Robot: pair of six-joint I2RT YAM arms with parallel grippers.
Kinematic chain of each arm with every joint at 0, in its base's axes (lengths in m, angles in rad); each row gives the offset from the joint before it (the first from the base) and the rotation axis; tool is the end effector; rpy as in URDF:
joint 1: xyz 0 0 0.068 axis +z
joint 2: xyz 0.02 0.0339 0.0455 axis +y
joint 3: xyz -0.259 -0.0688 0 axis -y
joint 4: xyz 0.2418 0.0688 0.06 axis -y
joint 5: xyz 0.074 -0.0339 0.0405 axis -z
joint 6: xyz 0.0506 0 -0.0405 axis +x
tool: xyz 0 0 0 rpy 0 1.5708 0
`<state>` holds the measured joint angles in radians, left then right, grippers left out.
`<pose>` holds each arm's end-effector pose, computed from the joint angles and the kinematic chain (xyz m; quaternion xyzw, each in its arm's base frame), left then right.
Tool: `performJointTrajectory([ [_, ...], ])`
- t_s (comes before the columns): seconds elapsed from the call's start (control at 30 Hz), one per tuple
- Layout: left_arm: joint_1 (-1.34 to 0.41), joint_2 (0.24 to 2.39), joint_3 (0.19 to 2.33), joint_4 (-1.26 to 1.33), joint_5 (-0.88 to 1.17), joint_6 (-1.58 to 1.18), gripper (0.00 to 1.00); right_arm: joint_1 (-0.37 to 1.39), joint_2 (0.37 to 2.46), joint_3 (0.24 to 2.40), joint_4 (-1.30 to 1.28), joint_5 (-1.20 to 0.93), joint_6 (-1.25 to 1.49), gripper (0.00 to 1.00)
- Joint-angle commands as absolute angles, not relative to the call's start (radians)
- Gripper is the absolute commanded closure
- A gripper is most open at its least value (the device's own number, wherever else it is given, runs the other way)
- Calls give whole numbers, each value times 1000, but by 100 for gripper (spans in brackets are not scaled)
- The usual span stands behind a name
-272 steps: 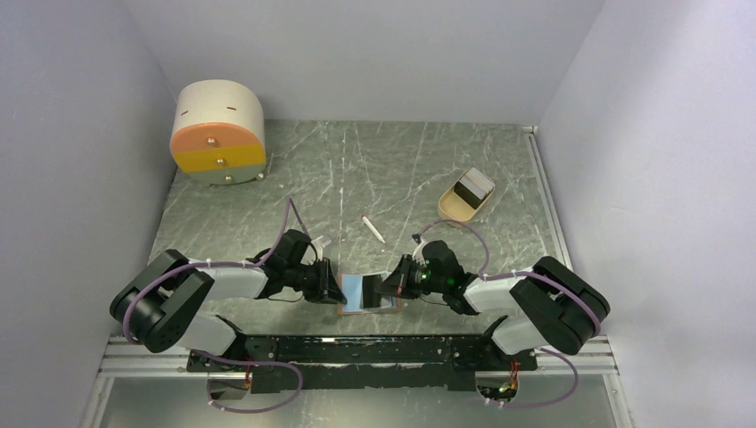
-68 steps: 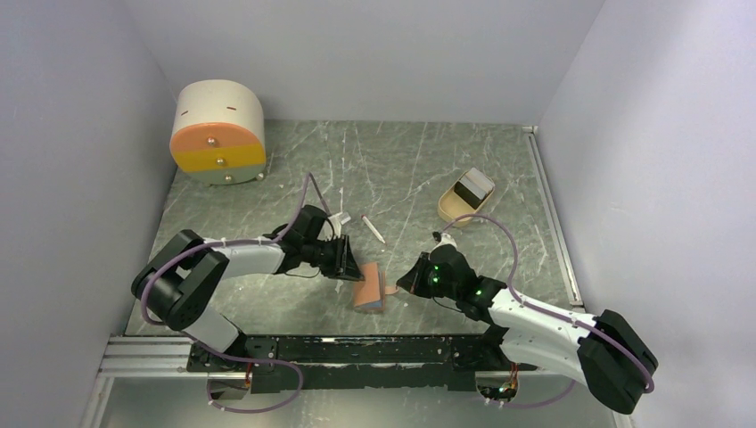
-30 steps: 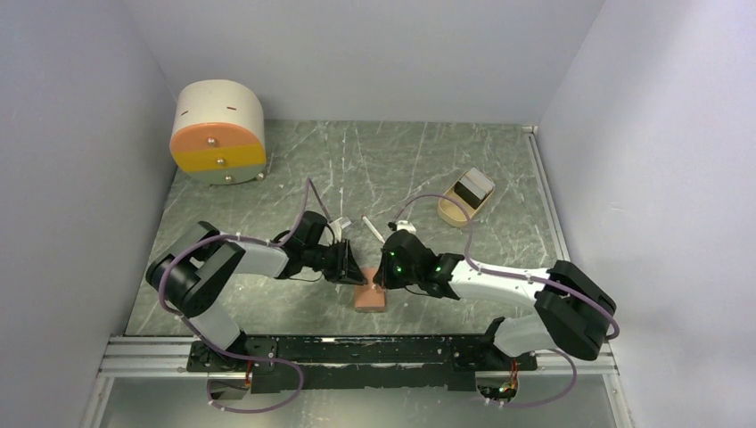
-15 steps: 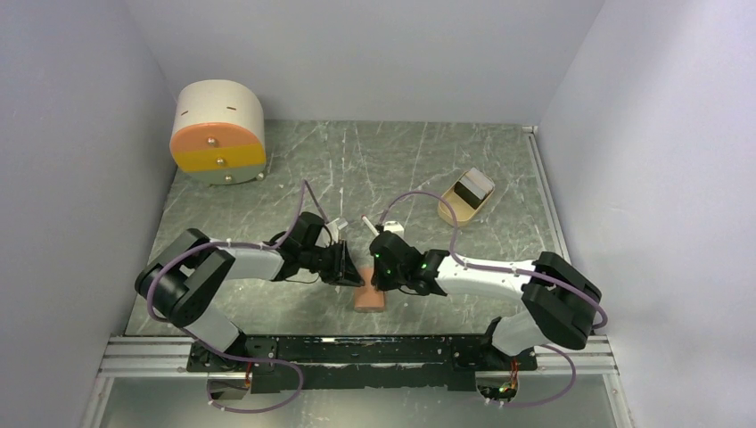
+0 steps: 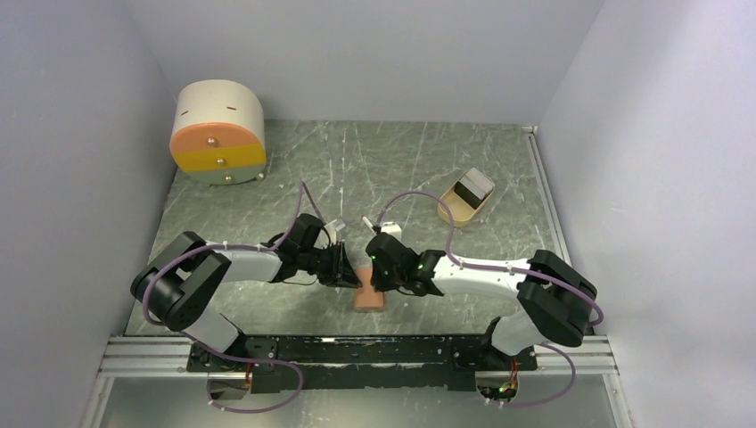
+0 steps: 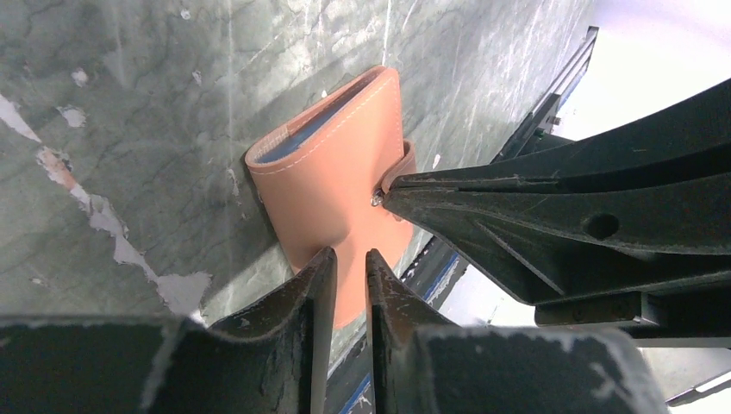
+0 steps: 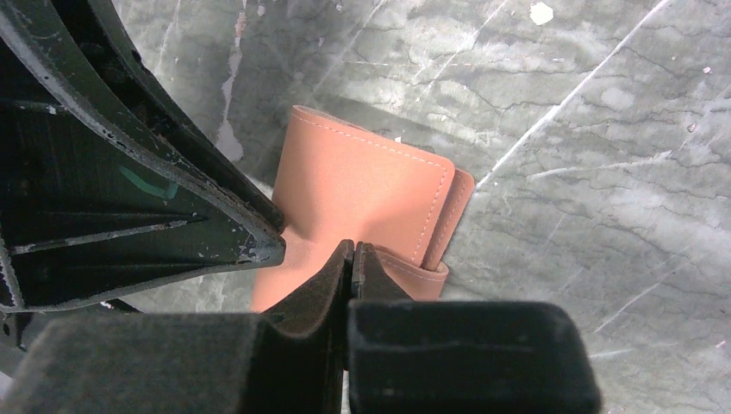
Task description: Put the credit cards into the card holder
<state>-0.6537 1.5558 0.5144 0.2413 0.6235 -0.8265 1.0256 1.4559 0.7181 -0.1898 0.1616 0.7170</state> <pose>0.1965 -0.1878 0.1115 0.0388 0.8887 -0.4511 0.0725 0.1542 0.2385 0.1534 -0.1201 0.9383 0.1918 0.2614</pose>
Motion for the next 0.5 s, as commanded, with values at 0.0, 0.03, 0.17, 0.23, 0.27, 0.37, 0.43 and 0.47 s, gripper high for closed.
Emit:
performJointTrajectory([
  [0.0,-660,1557,500,232,599,-819,75,1042,1464,735,-228,195,721,100],
  [0.03,-660,1560,499,233,597,-819,76,1042,1464,739,-232,199,721,100],
  [0.17,-659,1572,500,238,598,-813,76,1051,1467,759,-251,218,719,100],
  [0.23,-660,1579,502,242,605,-813,76,1055,1472,765,-253,221,719,100],
  [0.27,-660,1580,502,242,606,-812,76,1056,1476,767,-253,221,719,100],
  [0.37,-659,1587,506,236,604,-807,76,1062,1489,779,-257,223,717,100],
  [0.43,-659,1588,506,240,606,-807,76,1066,1497,785,-258,223,715,100],
  [0.47,-659,1589,505,241,607,-808,76,1067,1502,789,-258,221,714,100],
])
